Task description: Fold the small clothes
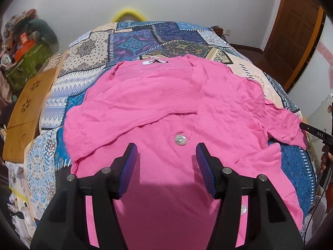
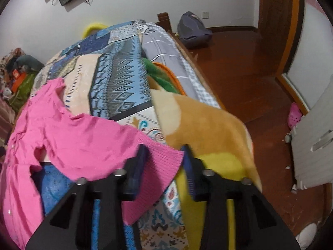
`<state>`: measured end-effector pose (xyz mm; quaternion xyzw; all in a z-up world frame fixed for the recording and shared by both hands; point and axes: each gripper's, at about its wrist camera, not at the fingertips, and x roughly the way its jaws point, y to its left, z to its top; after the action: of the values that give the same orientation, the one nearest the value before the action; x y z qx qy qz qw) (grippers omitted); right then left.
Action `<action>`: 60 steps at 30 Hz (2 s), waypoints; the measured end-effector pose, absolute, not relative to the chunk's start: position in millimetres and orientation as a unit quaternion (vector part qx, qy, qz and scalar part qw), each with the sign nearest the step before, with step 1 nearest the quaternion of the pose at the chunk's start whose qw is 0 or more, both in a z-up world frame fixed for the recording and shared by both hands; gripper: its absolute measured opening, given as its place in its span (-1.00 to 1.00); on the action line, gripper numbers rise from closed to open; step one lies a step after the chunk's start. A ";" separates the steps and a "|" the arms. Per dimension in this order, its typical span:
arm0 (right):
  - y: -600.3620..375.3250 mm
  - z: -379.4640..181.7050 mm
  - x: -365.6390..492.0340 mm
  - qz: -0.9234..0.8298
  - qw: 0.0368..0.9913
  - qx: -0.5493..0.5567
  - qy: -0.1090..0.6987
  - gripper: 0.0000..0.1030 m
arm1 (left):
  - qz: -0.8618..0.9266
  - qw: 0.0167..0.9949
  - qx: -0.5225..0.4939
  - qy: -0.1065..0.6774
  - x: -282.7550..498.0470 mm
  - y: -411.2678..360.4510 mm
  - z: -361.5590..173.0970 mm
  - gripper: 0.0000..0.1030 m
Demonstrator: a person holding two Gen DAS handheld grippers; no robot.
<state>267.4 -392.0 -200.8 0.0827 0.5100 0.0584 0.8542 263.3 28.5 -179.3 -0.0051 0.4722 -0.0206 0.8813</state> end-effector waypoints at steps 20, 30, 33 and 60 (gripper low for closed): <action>-308.3 -83.9 263.8 0.155 0.889 0.018 0.430 -0.88 | -0.023 0.906 -0.009 0.423 241.9 49.4 -149.2 0.12; -153.1 -37.5 281.9 0.288 0.875 -0.041 0.388 -0.88 | -0.004 0.909 -0.033 0.415 225.1 101.0 -142.1 0.12; -109.3 -46.1 289.5 0.321 0.863 -0.044 0.389 -0.88 | 0.004 0.908 -0.039 0.417 222.1 115.5 -142.6 0.12; -133.1 -110.7 306.7 0.287 0.857 -0.091 0.418 0.03 | -0.019 0.869 -0.143 0.474 307.6 116.0 -184.5 0.12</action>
<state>306.7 -133.1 -110.7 -0.0908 0.4180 0.2874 0.8570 307.6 116.0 -184.5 -0.1425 0.4743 -0.0194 0.8686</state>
